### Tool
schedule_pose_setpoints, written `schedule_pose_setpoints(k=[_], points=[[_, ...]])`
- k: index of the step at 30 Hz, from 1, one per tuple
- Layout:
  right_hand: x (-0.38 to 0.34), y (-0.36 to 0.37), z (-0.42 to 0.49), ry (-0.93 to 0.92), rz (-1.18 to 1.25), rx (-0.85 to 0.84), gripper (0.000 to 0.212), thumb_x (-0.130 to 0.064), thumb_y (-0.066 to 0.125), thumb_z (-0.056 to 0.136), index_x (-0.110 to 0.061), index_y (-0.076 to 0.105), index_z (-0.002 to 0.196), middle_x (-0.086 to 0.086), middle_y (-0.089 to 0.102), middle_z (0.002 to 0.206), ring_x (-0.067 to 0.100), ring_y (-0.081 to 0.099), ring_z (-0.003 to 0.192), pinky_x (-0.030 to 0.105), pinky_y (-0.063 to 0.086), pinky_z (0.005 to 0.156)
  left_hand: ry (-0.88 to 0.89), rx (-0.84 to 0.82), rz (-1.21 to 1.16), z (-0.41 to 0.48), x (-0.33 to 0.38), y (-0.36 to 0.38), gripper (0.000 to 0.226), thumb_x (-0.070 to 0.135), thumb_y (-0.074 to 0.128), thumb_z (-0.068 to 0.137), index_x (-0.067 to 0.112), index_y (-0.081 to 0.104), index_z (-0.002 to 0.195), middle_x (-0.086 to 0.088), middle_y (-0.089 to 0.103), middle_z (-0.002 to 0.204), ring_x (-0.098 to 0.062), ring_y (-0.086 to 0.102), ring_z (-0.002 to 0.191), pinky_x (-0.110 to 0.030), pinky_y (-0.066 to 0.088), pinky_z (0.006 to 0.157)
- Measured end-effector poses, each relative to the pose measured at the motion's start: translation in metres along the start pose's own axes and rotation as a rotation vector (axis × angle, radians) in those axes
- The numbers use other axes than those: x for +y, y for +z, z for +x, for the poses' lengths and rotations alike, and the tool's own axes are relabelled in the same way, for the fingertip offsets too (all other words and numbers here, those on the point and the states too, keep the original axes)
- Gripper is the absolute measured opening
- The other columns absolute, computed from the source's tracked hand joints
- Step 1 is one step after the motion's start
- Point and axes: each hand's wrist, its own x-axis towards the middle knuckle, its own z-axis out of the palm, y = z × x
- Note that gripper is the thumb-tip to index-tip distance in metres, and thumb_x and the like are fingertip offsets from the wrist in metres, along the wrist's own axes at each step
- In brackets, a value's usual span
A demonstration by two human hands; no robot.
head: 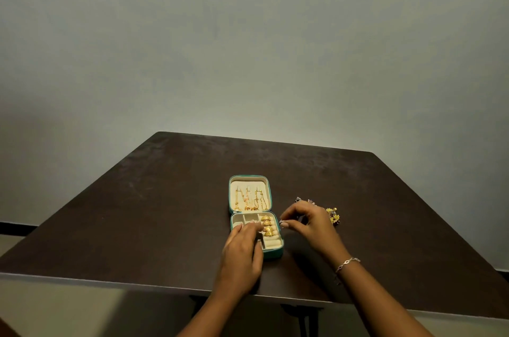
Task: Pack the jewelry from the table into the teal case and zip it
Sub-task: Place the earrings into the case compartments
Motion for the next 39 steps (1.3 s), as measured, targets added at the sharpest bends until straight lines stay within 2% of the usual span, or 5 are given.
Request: schedule_pose_setpoints(k=[16,23,28,33,39], points=[[0.002,0.024,-0.010,-0.076,-0.251,-0.102,0.007,-0.016,0.070,0.076,-0.017,0.069,0.083,-0.002,0.063,0.089,0.012,0.053,0.087,0.025,0.043,0.074,0.065,0.027,0.006,-0.005,0.004,0.000,0.030,0.007,0.050,0.087,0.009,0.058,0.115,-0.006,0.061,0.120,-0.008,0.044,0.113,-0.033,0.031,0.108],[0.008,0.021,-0.016,-0.094,-0.249,-0.059,0.023,-0.011,0.067,0.078,-0.019,0.069,0.100,-0.004,0.067,0.093,0.007,0.052,0.086,0.010,0.035,0.070,0.044,0.002,0.021,-0.004,0.002,0.000,0.029,0.012,0.048,0.087,0.011,0.058,0.114,-0.004,0.060,0.121,-0.019,0.049,0.118,-0.033,0.031,0.109],[0.011,0.021,-0.022,-0.145,-0.301,-0.049,0.029,-0.006,0.052,0.067,-0.014,0.071,0.086,0.001,0.068,0.089,0.017,0.057,0.083,0.011,0.034,0.067,0.062,0.042,0.019,-0.003,0.003,-0.001,0.026,0.011,0.048,0.080,0.010,0.063,0.101,-0.005,0.067,0.108,-0.016,0.054,0.106,-0.032,0.036,0.100],[0.016,0.027,-0.023,-0.190,-0.335,-0.017,0.032,0.000,0.049,0.068,-0.017,0.072,0.084,-0.001,0.067,0.087,0.016,0.057,0.080,0.009,0.033,0.064,0.057,0.020,0.011,-0.003,0.001,-0.002,0.025,0.009,0.050,0.086,0.011,0.061,0.108,-0.004,0.062,0.119,-0.017,0.050,0.115,-0.024,0.026,0.104],[0.019,0.030,-0.023,-0.205,-0.320,0.027,0.044,0.005,0.043,0.065,-0.014,0.071,0.093,0.001,0.065,0.091,0.018,0.057,0.083,0.012,0.036,0.067,0.049,0.010,0.027,-0.002,0.001,-0.002,0.027,0.012,0.047,0.087,0.010,0.061,0.110,-0.004,0.063,0.115,-0.017,0.051,0.112,-0.024,0.028,0.104]])
